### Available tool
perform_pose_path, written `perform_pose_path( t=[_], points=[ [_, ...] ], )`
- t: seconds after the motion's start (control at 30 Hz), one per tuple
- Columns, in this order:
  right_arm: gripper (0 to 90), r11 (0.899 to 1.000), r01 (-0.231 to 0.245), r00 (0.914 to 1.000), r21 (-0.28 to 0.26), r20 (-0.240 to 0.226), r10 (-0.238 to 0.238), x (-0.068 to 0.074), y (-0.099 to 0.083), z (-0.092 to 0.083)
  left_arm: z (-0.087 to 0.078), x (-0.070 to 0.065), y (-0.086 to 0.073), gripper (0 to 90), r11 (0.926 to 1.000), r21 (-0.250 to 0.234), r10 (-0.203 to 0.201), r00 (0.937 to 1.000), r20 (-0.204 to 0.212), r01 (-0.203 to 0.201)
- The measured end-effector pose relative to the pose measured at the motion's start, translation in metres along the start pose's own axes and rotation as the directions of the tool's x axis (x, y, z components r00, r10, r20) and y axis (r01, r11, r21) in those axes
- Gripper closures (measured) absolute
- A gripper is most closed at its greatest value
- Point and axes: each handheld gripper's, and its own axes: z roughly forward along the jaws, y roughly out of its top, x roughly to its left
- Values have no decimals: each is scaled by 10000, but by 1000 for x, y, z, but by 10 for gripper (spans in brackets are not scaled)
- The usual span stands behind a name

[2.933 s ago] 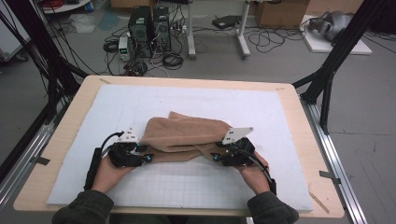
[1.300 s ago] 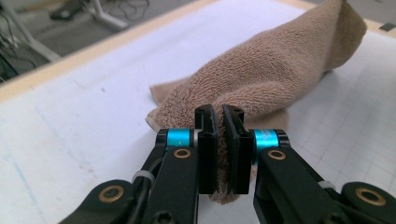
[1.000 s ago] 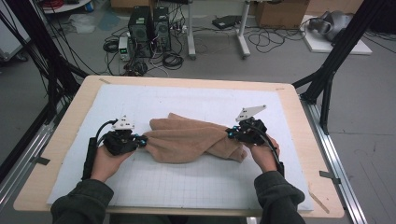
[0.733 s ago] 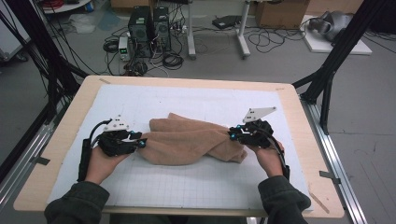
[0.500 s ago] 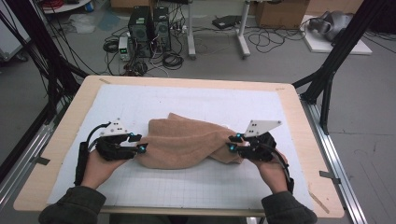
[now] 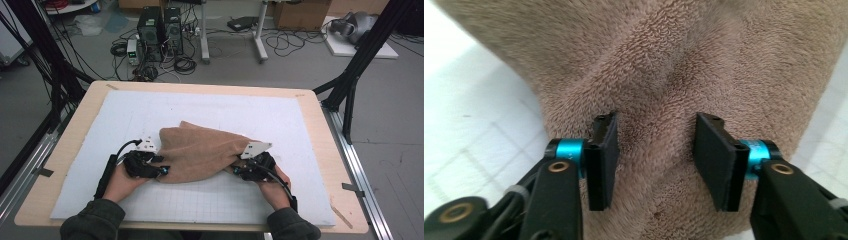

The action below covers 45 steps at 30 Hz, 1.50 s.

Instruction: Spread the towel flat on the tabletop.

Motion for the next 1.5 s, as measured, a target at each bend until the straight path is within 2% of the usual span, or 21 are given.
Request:
perform_pose_path(
  t=[0.07, 0.13, 0.2, 0.27, 0.33, 0.43, 0.53, 0.63, 0.73, 0.93, 1.0, 1.07, 1.13, 1.23, 1.3, 1.4, 1.5],
  points=[
    [648, 9999, 134, 9998, 47, 177, -135, -2, 2, 4, 1, -1, 1, 575, 10000, 10, 24, 10000, -38, -24],
    [730, 10000, 50, 10000, 9, 47, -50, -5, 2, 4, 1, -2, 2, 628, 10000, 5, 87, 9999, -71, -87],
    [764, 9999, -145, 9998, -52, -121, 144, -6, 1, 1, -1, -4, 2, 701, 9998, 2, 178, 9998, -135, -178],
    [786, 10000, 7, 9998, -99, -192, -8, -6, 2, -3, -3, -6, 2, 766, 9993, 42, 372, 9990, -231, -371],
    [793, 9998, 90, 9996, -201, -258, -95, -5, 3, -8, -8, -6, 2, 797, 9993, -20, 368, 9991, -187, -368],
    [800, 9989, 225, 9993, -423, -293, -238, -3, 6, -20, -19, -9, 2, 812, 9984, -393, 394, 9991, -153, -400],
    [801, 9969, 421, 9988, -669, -224, -437, -4, 12, -38, -36, -11, 2, 816, 9943, -1026, 279, 9995, -177, -296],
    [801, 9943, 586, 9979, -895, -231, -609, -6, 20, -52, -55, -11, 5, 818, 9859, -1663, 129, 9998, -169, -155],
    [802, 9898, 677, 9975, -1250, -111, -696, -9, 31, -68, -74, -13, 11, 819, 9762, -2157, 171, 9994, -308, -234],
    [811, 9813, 621, 9979, -1824, -46, -640, -20, 44, -91, -105, -26, 26, 821, 9512, -3026, 535, 9981, -311, -604],
    [811, 9812, 638, 9980, -1820, 83, -633, -25, 47, -94, -108, -29, 30, 821, 9489, -3062, 651, 9967, -477, -766],
    [811, 9859, 513, 9987, -1592, 103, -503, -32, 48, -88, -100, -26, 30, 820, 9536, -2941, 526, 9975, -467, -640],
    [811, 9924, 221, 9997, -1209, -12, -224, -40, 45, -77, -87, -23, 28, 820, 9618, -2706, 305, 9987, -404, -403],
    [811, 9972, -230, 9997, -712, -42, 227, -52, 36, -58, -60, -14, 25, 819, 9738, -2272, -104, 9990, -443, 1],
    [810, 9978, -589, 9983, -312, 15, 590, -60, 28, -46, -42, -8, 26, 819, 9755, -2191, -331, 9983, -484, 218],
    [810, 9932, -1160, 9932, 105, -18, 1161, -71, 16, -29, -19, 1, 30, 818, 9801, -1912, -641, 9965, -534, 528],
    [807, 9886, -1506, 9885, 90, -134, 1507, -76, 8, -20, -2, 9, 30, 815, 9816, -1711, -967, 9935, -605, 852]
  ],
)
